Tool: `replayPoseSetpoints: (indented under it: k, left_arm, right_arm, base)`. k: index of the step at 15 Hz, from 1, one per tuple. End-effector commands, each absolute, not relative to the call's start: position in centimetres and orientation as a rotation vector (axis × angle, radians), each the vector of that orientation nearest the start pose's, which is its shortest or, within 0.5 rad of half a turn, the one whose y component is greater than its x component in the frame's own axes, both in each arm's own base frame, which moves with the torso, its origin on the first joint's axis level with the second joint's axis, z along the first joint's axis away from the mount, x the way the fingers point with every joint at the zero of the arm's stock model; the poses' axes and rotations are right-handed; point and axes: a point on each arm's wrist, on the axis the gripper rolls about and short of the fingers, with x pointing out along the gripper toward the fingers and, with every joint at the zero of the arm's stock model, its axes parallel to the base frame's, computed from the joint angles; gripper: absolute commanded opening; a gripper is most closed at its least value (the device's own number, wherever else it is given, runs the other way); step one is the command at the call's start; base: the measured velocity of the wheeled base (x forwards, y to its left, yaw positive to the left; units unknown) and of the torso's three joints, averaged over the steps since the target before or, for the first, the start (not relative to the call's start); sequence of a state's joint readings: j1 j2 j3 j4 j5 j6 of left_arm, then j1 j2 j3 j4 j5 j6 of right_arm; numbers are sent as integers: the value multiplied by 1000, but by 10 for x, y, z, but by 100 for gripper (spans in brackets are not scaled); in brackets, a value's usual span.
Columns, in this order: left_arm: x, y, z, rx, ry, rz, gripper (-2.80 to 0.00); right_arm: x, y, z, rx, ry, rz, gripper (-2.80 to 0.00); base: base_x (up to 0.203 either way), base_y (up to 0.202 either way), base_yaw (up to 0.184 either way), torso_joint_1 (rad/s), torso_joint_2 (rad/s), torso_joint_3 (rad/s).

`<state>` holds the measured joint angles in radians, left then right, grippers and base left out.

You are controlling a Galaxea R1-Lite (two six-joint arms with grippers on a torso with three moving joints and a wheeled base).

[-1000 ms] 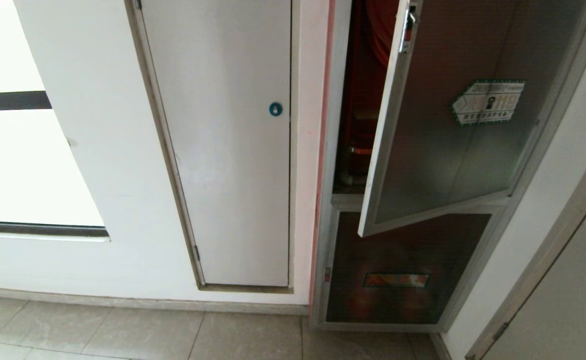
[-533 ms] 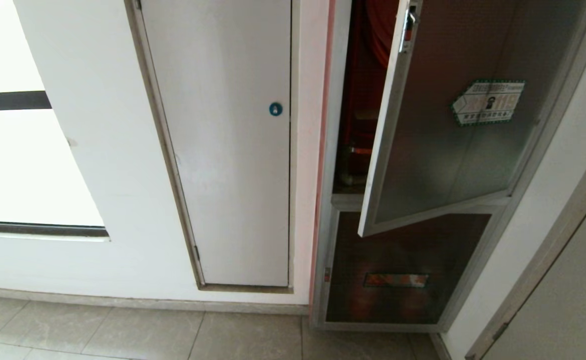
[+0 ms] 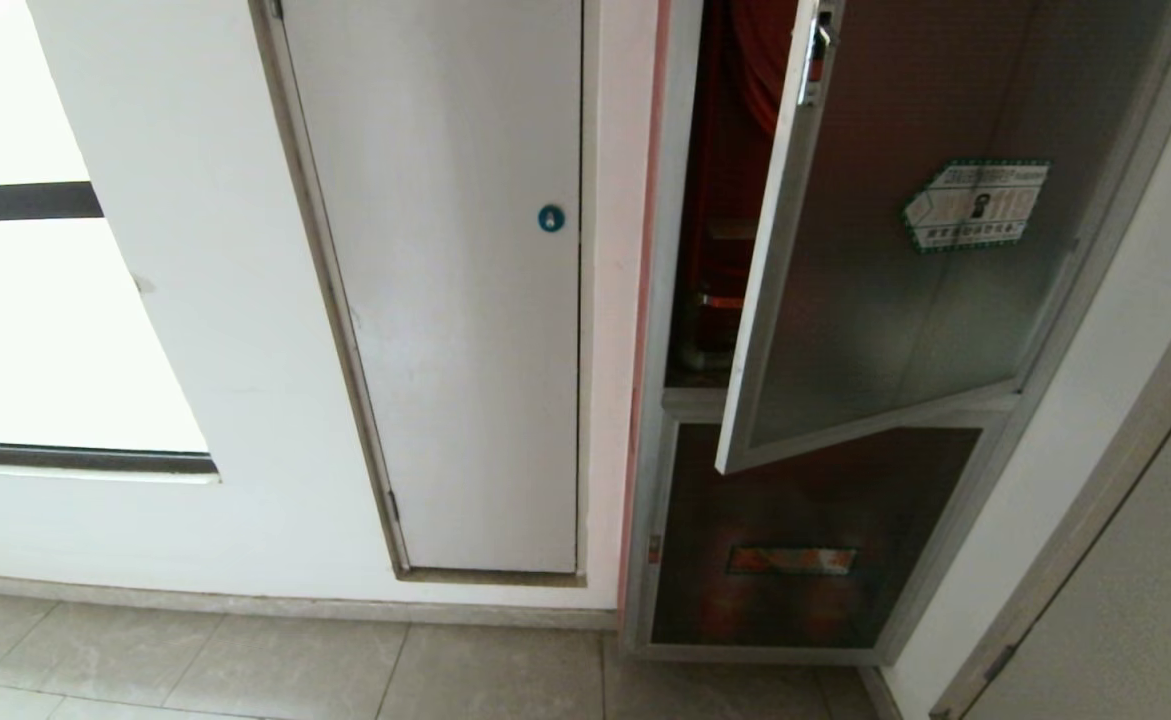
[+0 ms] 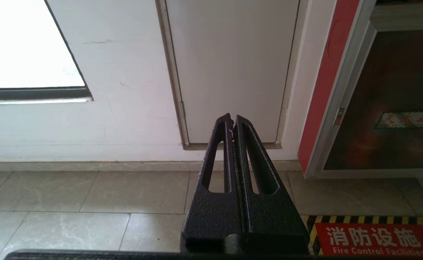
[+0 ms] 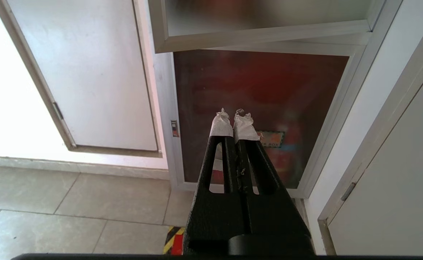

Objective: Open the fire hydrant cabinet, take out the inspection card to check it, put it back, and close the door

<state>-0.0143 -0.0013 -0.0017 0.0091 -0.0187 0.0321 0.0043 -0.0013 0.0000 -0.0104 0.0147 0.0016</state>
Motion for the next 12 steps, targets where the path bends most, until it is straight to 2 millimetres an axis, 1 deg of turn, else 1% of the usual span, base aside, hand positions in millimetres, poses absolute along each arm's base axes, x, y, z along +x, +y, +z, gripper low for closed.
replayPoseSetpoints:
  k: [1, 12]
  left_arm:
    - [-23, 0, 75, 32, 6, -32, -280]
    - [-23, 0, 75, 32, 6, -32, -280]
  right_arm:
    - [-22, 0, 75, 2, -6, 20, -280]
    - [-22, 0, 75, 2, -6, 18, -280]
  base:
    - [0, 0, 0, 0, 0, 0]
    - [0, 0, 0, 0, 0, 0]
